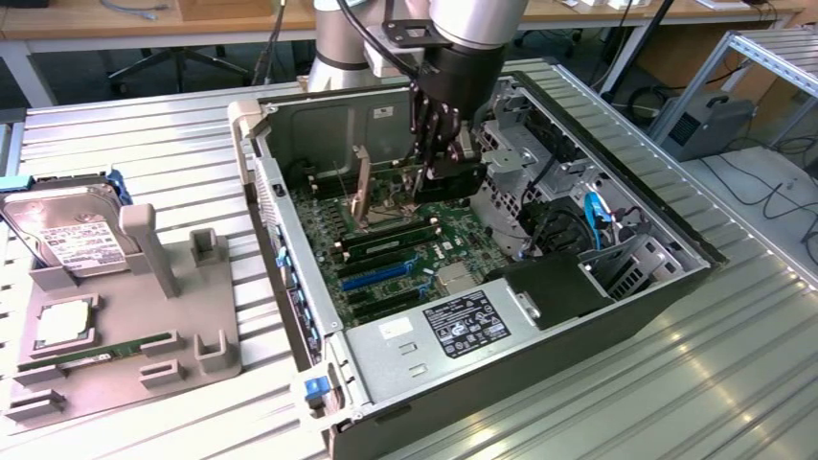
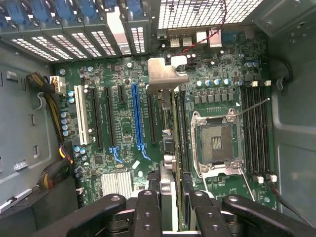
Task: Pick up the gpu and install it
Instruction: 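Insert the gpu into the slot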
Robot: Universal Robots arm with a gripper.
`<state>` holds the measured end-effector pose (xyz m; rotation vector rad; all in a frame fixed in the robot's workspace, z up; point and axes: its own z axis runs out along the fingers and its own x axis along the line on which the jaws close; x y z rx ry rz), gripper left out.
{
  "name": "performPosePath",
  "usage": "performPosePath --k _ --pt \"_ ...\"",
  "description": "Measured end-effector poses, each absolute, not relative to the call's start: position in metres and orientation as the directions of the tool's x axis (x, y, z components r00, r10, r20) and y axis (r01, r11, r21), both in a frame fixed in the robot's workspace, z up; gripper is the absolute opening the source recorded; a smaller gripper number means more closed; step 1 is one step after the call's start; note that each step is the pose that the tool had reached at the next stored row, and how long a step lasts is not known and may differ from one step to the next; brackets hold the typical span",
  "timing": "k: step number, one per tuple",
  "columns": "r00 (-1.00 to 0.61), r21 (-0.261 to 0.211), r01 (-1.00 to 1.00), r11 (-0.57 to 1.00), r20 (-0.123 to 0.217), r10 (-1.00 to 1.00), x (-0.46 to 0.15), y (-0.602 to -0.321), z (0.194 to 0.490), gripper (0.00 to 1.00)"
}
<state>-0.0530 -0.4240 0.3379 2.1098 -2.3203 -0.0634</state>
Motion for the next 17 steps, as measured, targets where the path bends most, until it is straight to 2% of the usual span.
performPosePath --k 17 --pt "-0.095 0.033 -0.995 0.094 -0.024 -0.995 -0.053 -0.426 0.3343 0.28"
